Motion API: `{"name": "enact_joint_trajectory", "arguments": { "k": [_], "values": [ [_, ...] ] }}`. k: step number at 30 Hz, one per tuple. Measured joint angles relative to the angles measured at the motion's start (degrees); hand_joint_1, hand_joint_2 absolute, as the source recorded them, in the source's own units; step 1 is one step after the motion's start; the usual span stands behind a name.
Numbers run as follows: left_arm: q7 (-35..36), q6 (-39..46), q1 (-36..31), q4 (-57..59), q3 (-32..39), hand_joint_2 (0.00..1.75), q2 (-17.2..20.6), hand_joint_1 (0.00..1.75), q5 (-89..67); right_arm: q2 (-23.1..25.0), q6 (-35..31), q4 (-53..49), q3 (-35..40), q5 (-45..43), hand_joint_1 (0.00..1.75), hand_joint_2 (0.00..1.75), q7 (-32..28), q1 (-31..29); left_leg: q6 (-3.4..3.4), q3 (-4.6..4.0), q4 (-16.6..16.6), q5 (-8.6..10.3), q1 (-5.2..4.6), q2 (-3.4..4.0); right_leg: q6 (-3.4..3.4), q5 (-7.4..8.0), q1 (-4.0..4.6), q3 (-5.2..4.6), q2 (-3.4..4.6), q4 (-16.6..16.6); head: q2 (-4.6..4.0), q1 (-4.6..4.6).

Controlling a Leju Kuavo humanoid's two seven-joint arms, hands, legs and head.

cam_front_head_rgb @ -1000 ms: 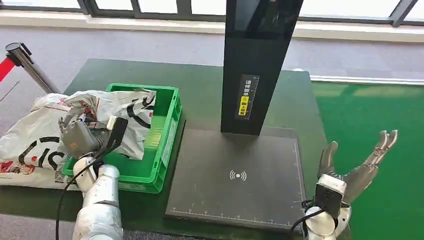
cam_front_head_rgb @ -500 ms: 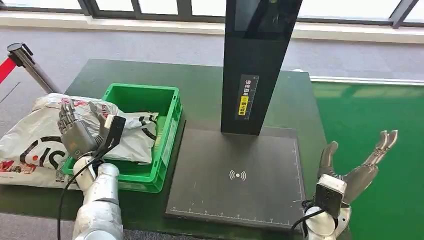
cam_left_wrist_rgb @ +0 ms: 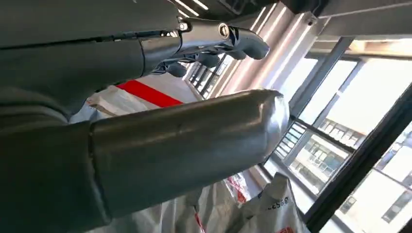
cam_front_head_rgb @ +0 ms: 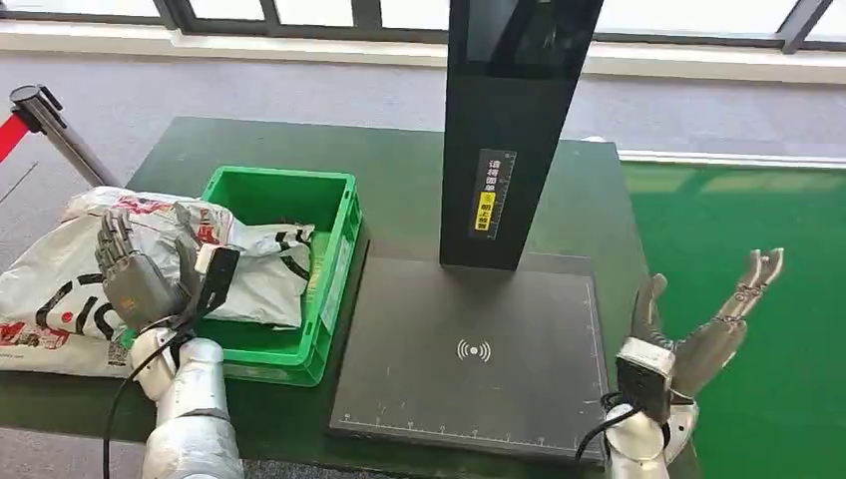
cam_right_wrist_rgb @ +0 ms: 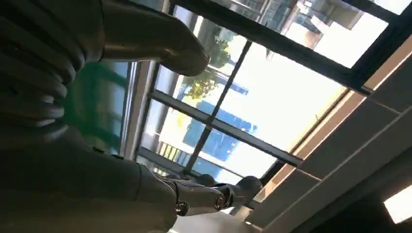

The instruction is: Moved the parcel from conveyor to table for the left to box.

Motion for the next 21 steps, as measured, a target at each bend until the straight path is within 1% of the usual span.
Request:
{"name": "enact_joint_trajectory", "arguments": {
  "k": [1, 2, 3, 4, 5, 6, 7, 8, 9, 10, 11, 12, 13, 14, 15, 17, 19, 21],
  "values": [
    [-1.92, 0.0, 0.01, 0.0, 0.24, 1.75, -0.02, 0.0, 2.8, 0.09, 0.0, 0.96, -1.46, 4.46, 0.0, 1.75, 0.0, -0.84, 0.0, 0.01, 0.0, 0.0, -0.01, 0.0, 0.0, 0.01, -0.01, -0.02, 0.0, -0.01, 0.0, 0.0],
    [-5.31, 0.0, 0.53, 0.13, -0.14, 1.75, -0.09, 0.0, 12.32, 0.66, 0.0, 2.82, -6.13, 17.04, 0.0, 1.75, 0.02, -3.25, 0.0, 0.02, 0.01, 0.0, -0.01, 0.0, 0.01, 0.02, -0.03, -0.02, 0.0, -0.02, 0.0, 0.04],
    [-6.46, -0.04, 1.62, 0.11, -1.78, 1.75, -0.07, 0.0, 21.97, 1.12, 0.0, 3.87, -10.77, 27.08, 0.0, 1.75, 0.46, -5.43, 0.0, 0.05, 0.02, 0.01, -0.03, 0.04, -0.01, 0.04, -0.06, -0.03, 0.02, -0.02, 0.0, 0.0],
    [-6.81, -0.9, 3.19, -0.2, -4.8, 1.75, 0.09, 0.0, 34.77, 1.62, 0.0, 4.59, -16.43, 37.65, 0.0, 1.75, 2.0, -7.68, 0.01, 0.08, 0.04, 0.01, -0.04, 0.08, 0.01, 0.05, -0.06, -0.04, 0.02, -0.03, 0.0, -0.02],
    [-6.92, -1.99, 4.93, -0.75, -8.72, 1.75, 0.29, 0.0, 46.21, 1.9, 0.0, 4.85, -21.26, 45.43, 0.0, 1.75, 5.13, -9.19, 0.03, 0.11, 0.1, 0.02, 0.02, 0.03, 0.01, 0.04, -0.03, -0.03, -0.02, -0.08, 0.0, 0.0],
    [-7.0, -3.39, 7.11, -1.71, -14.34, 1.75, 0.66, 0.0, 58.43, 1.11, 0.0, 4.98, -25.37, 51.03, 0.0, 1.75, 11.86, -9.46, 0.06, 0.04, 0.1, 0.03, 0.06, -0.26, 0.02, 0.01, 0.05, 0.12, -0.22, -0.1, 0.0, -0.04],
    [-7.16, -5.84, 9.11, -3.14, -20.64, 1.75, 1.2, 0.0, 66.53, -1.95, 0.0, 5.41, -27.57, 53.63, 0.0, 1.75, 21.35, -8.6, 0.12, -0.1, 0.1, 0.05, 0.04, -0.9, 0.15, -0.07, 0.03, 0.45, -0.83, -0.19, 0.0, -0.02],
    [-7.22, -9.16, 10.67, -4.52, -26.77, 1.75, 1.51, 0.0, 71.49, -5.66, -0.02, 6.35, -28.52, 54.57, 0.0, 1.75, 33.42, -7.6, 0.32, -0.37, 0.1, 0.17, -0.02, -1.77, 0.38, -0.27, -0.01, 0.69, -1.73, -0.2, 0.0, 0.02],
    [-7.24, -11.79, 11.62, -5.39, -31.02, 1.75, 1.66, 0.0, 72.74, -8.01, -0.02, 7.19, -28.41, 54.97, 0.0, 1.75, 44.02, -7.39, 0.4, -0.62, 0.11, 0.23, -0.06, -2.33, 0.4, -0.31, -0.03, 0.74, -2.28, -0.17, 0.0, 0.11],
    [-7.24, -14.43, 12.75, -6.33, -34.58, 1.75, 1.79, 0.0, 72.44, -10.61, -0.04, 8.66, -27.26, 55.16, 0.0, 1.75, 59.73, -7.89, 0.46, -0.81, 0.11, 0.31, -0.1, -2.65, 0.41, -0.31, -0.05, 0.7, -2.55, -0.17, 0.0, 0.13],
    [-7.27, -17.83, 14.14, -7.59, -37.45, 1.75, 1.79, 0.0, 72.47, -12.86, -0.07, 10.08, -25.01, 55.45, 0.0, 1.75, 73.53, -8.62, 0.46, -0.79, 0.11, 0.3, -0.13, -2.51, 0.41, -0.27, -0.1, 0.65, -2.48, -0.22, 0.0, 0.13],
    [-7.27, -21.04, 14.91, -8.56, -39.51, 1.75, 1.77, 0.0, 73.22, -14.67, -0.09, 11.1, -21.55, 55.58, 0.0, 1.75, 82.57, -8.8, 0.44, -0.69, 0.12, 0.24, -0.14, -2.19, 0.41, -0.21, -0.12, 0.58, -2.19, -0.25, 0.0, 0.13],
    [-7.27, -25.65, 15.5, -9.33, -40.78, 1.75, 1.77, 0.0, 74.29, -16.56, -0.04, 12.23, -16.12, 55.67, 0.0, 1.75, 83.27, -8.24, 0.45, -0.56, 0.16, 0.09, -0.17, -1.65, 0.44, -0.1, -0.16, 0.41, -1.66, -0.3, 0.0, 0.13],
    [-7.27, -29.97, 16.12, -10.01, -41.82, 1.75, 1.77, 0.0, 75.58, -18.13, -0.02, 13.24, -11.2, 55.73, 0.0, 1.75, 82.64, -7.99, 0.47, -0.47, 0.18, 0.05, -0.19, -1.18, 0.49, -0.06, -0.19, 0.25, -1.18, -0.32, 0.0, 0.07],
    [-7.24, -33.61, 16.59, -10.83, -42.81, 1.75, 1.77, 0.0, 76.72, -19.06, -0.02, 14.25, -7.58, 55.62, 0.0, 1.75, 81.06, -7.93, 0.5, -0.42, 0.18, 0.03, -0.19, -0.83, 0.5, -0.01, -0.18, 0.13, -0.9, -0.33, 0.0, 0.09],
    [-7.24, -38.28, 16.83, -11.83, -44.2, 1.75, 1.77, 0.0, 77.87, -20.42, -0.02, 15.93, -2.65, 55.43, 0.0, 1.75, 75.55, -7.26, 0.5, -0.44, 0.17, 0.07, -0.18, -0.73, 0.49, 0.01, -0.18, 0.06, -0.81, -0.29, 0.0, 0.07],
    [-7.24, -38.58, 17.25, -12.7, -44.94, 1.75, 1.77, 0.0, 78.1, -21.33, -0.04, 16.86, -2.14, 55.36, 0.0, 1.75, 74.29, -7.15, 0.48, -0.44, 0.14, 0.08, -0.17, -0.86, 0.48, 0.0, -0.16, 0.13, -0.9, -0.21, 0.0, 0.09],
    [-7.24, -38.6, 17.98, -13.49, -45.38, 1.75, 1.81, 0.0, 78.3, -22.36, -0.04, 17.83, -1.17, 55.12, 0.0, 1.75, 74.16, -7.07, 0.46, -0.45, 0.13, 0.08, -0.13, -0.79, 0.48, -0.01, -0.11, 0.1, -0.8, -0.2, 0.0, 0.11]
  ]
}}
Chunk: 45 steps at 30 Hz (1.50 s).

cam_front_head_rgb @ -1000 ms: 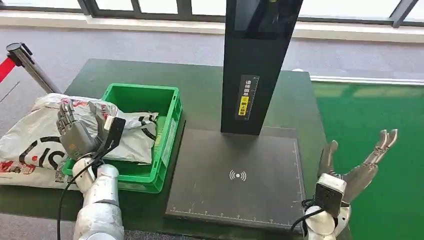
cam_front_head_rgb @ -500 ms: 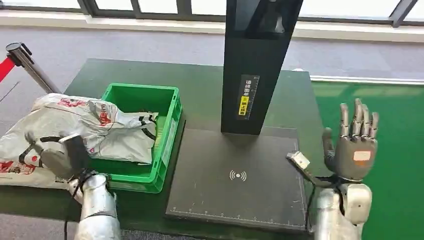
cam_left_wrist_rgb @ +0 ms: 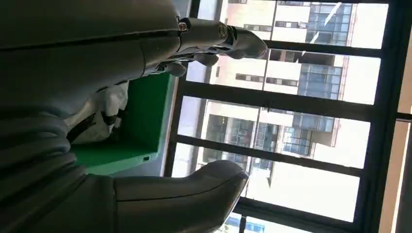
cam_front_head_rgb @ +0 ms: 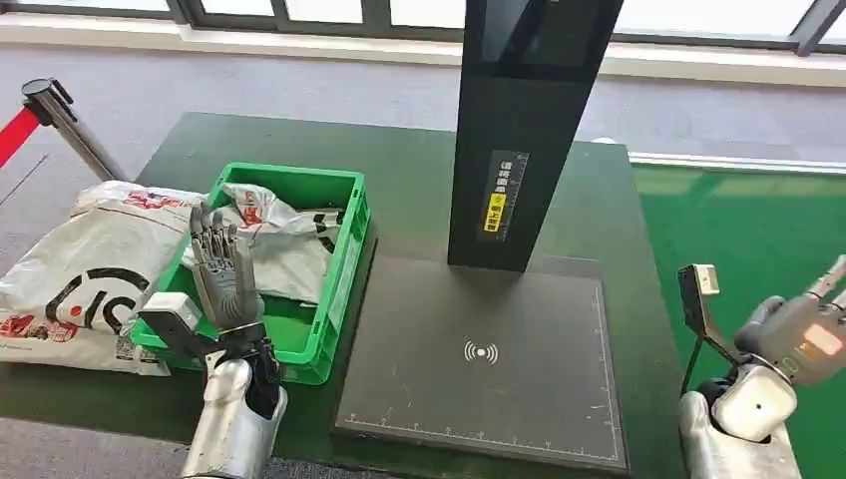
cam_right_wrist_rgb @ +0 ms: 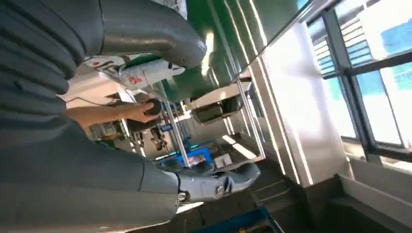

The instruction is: Moved the parcel from conveyor to table for the left to box.

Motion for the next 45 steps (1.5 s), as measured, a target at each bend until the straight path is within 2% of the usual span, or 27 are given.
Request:
{"name": "enact_joint_trajectory", "arguments": {
  "k": [5, 10, 14, 18, 21, 24, 33, 35, 37, 41, 45],
  "values": [
    [0.02, -3.02, 1.41, -2.89, -0.43, 1.75, 0.0, 0.0, 1.39, -0.74, 0.0, 3.11, 0.78, 0.07, 0.0, 1.75, -5.16, -0.32, -0.04, 0.01, -0.01, -0.05, -0.01, 0.21, 0.0, 0.0, -0.02, -0.1, 0.28, 0.0, 0.0, -0.02],
    [0.02, -4.66, 4.04, -5.31, -0.46, 1.75, 0.26, 0.0, 4.81, -0.74, 0.0, 6.05, -2.15, 0.0, 0.0, 1.75, -9.88, -0.69, -0.03, -0.03, -0.01, -0.06, -0.01, 0.17, -0.01, -0.01, -0.03, -0.1, 0.24, -0.01, 0.0, -0.02],
    [0.02, -5.71, 4.72, -5.66, -0.46, 1.75, 0.66, 0.0, 6.3, -0.61, 2.54, 8.35, -7.44, -4.53, 0.0, 1.75, -18.98, -1.67, -0.02, -0.05, -0.01, -0.06, -0.05, 0.16, 0.0, -0.01, -0.07, -0.1, 0.24, -0.02, 0.0, -0.04],
    [0.02, -5.79, 6.89, -6.49, -0.46, 1.75, 0.63, 0.0, 5.05, 1.72, 0.44, 11.36, -16.38, -0.62, 0.0, 1.75, -23.37, -3.52, -0.03, -0.04, -0.01, -0.06, -0.05, 0.32, 0.0, 0.0, -0.07, -0.17, 0.37, -0.01, 0.0, -0.04],
    [0.02, -5.79, 7.05, -6.93, -0.46, 1.75, 0.63, 0.0, 4.74, 2.93, 0.35, 13.22, -20.37, -0.15, 0.0, 1.75, -21.34, -3.8, -0.02, -0.05, -0.01, -0.06, -0.04, 0.15, 0.0, -0.01, -0.06, -0.12, 0.21, -0.01, 0.0, -0.02],
    [0.02, -5.79, 7.44, -7.49, -0.7, 1.75, 0.63, 0.0, 4.55, 3.19, 0.15, 15.77, -22.18, -0.11, 0.0, 1.75, -20.08, -4.66, -0.03, -0.05, -0.02, -0.06, -0.04, 0.29, 0.0, 0.0, -0.06, -0.16, 0.33, 0.0, 0.0, -0.02],
    [0.02, -5.79, 7.86, -8.02, -0.85, 1.75, 0.63, 0.0, 4.35, 3.26, 0.07, 22.21, -26.45, -2.3, 0.0, 1.75, -21.86, -6.73, -0.03, -0.05, -0.02, -0.06, -0.05, 0.27, 0.0, 0.0, -0.06, -0.16, 0.33, -0.01, 0.0, -0.02],
    [0.02, -5.66, 8.43, -8.17, -0.94, 1.75, 0.66, 0.0, 4.28, 3.24, 0.07, 25.03, -27.83, -4.94, 0.0, 1.75, -23.24, -7.89, -0.03, -0.04, -0.01, -0.06, -0.04, 0.29, 0.0, 0.0, -0.06, -0.17, 0.34, -0.01, 0.0, -0.02],
    [0.02, -5.66, 8.95, -8.31, -1.16, 1.75, 0.68, 0.0, 3.74, 3.24, 0.04, 27.43, -30.02, -2.64, 0.0, 1.75, -23.52, -8.63, -0.03, -0.04, -0.01, -0.06, -0.04, 0.28, 0.0, 0.0, -0.06, -0.18, 0.34, -0.01, 0.0, -0.02],
    [0.02, -5.66, 9.31, -8.44, -1.2, 1.75, 0.7, 0.0, 2.82, 2.74, 0.04, 32.97, -32.81, -0.22, 0.0, 1.75, -18.63, -9.99, -0.03, -0.05, -0.01, -0.06, -0.04, 0.26, 0.0, -0.01, -0.06, -0.17, 0.32, -0.01, 0.0, -0.02],
    [0.02, -5.62, 9.33, -8.39, -1.2, 1.75, 0.72, 0.0, 2.14, 1.38, 0.04, 38.23, -33.31, -0.09, 0.0, 1.75, -16.2, -10.9, -0.03, -0.05, -0.01, -0.06, -0.04, 0.31, 0.0, 0.0, -0.06, -0.17, 0.36, -0.01, 0.0, -0.02]
  ]
}}
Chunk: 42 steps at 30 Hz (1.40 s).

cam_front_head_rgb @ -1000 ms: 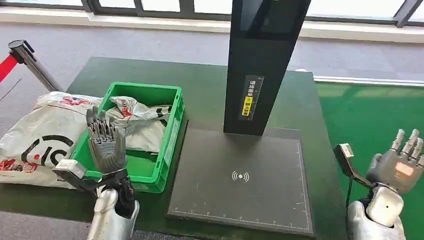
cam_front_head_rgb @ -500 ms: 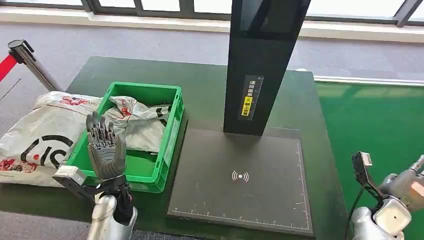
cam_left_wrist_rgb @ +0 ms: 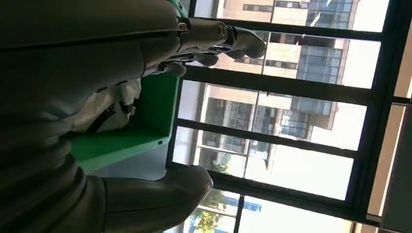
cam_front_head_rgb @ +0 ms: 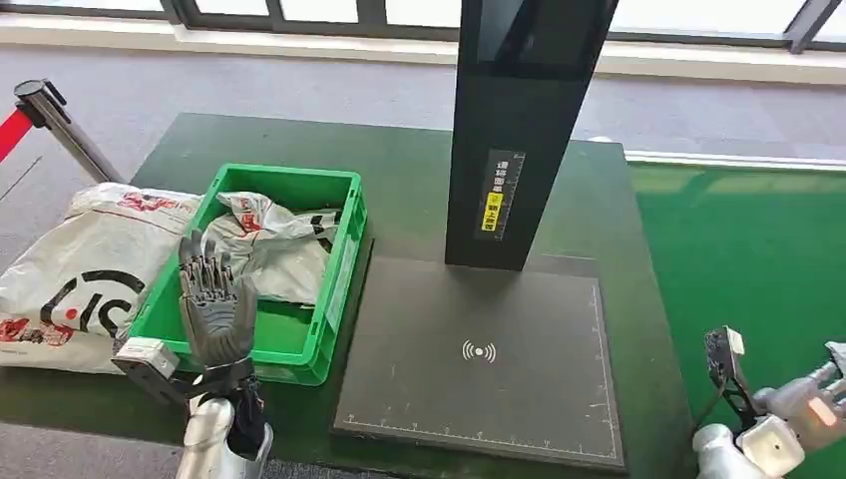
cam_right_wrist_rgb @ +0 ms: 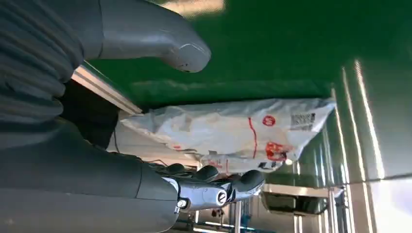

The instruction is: Moved the parcel from conveyor to table for the left to box.

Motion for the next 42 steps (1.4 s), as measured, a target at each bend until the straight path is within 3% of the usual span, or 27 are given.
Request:
{"name": "enact_joint_trajectory", "arguments": {
  "k": [15, 26, 42],
  "values": [
    [0.0, 0.43, 0.0, 0.72, -0.02, 1.75, 0.0, 0.0, 0.34, -1.64, 0.33, 7.62, -0.42, 0.07, 0.0, 1.75, 2.73, -1.59, 0.0, 0.0, 0.0, 0.0, 0.0, -0.02, 0.0, 0.0, 0.0, 0.01, -0.01, 0.0, 0.0, 0.0],
    [0.02, -1.66, -0.01, 2.1, -0.02, 1.75, 0.02, 0.0, 2.45, -2.12, -0.04, 8.3, -0.4, 0.17, 0.0, 1.75, 6.14, -1.88, 0.0, 0.0, 0.0, 0.0, 0.0, -0.02, 0.0, 0.0, 0.0, 0.01, -0.01, 0.0, 0.0, 0.0],
    [0.02, -2.16, -0.06, 3.63, -0.02, 1.75, 0.02, 0.0, 2.51, -2.12, -0.04, 7.97, -0.4, 0.18, 0.0, 1.75, 6.03, -1.49, 0.0, 0.0, 0.0, 0.0, 0.0, -0.02, 0.0, 0.0, 0.0, 0.01, -0.01, 0.0, 0.0, 0.0]
  ]
}}
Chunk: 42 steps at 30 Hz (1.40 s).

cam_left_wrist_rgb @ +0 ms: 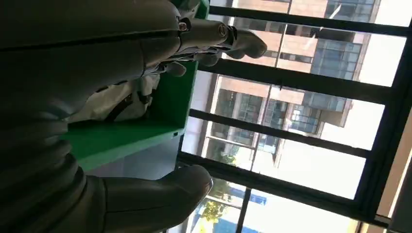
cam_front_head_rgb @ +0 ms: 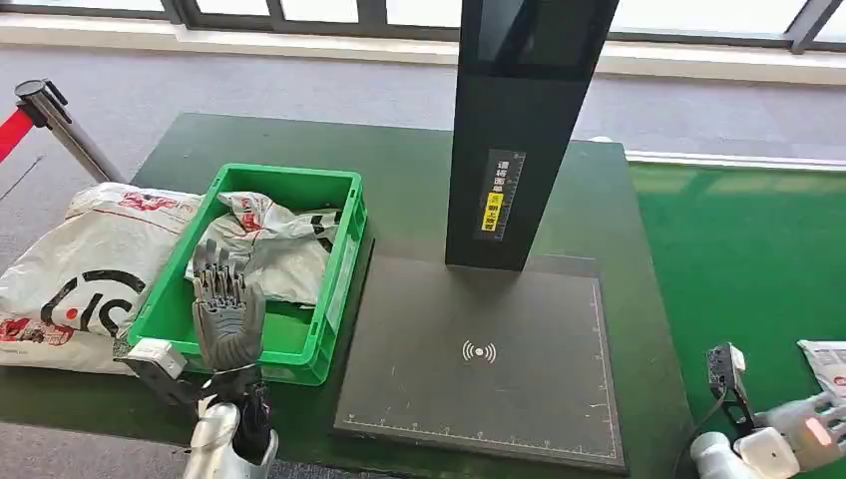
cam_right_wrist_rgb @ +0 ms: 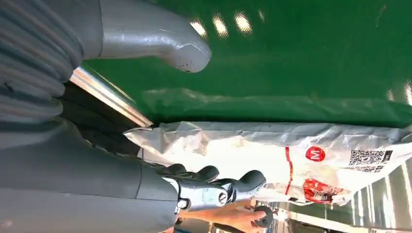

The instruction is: Moved the parcel from conveyor to table for the left to box.

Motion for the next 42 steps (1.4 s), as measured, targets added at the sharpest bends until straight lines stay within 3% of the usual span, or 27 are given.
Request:
{"name": "enact_joint_trajectory", "arguments": {
  "k": [42],
  "values": [
    [-0.04, 0.09, -0.41, 4.09, 0.04, 1.75, 0.02, 0.0, -1.29, -0.24, 0.0, -7.76, 0.11, 0.02, 0.0, 1.75, 2.1, 4.07, 0.0, 0.06, 0.0, 0.0, -0.01, 0.01, 0.0, 0.0, -0.01, 0.04, 0.0, 0.0, 0.0, 0.0]
  ]
}}
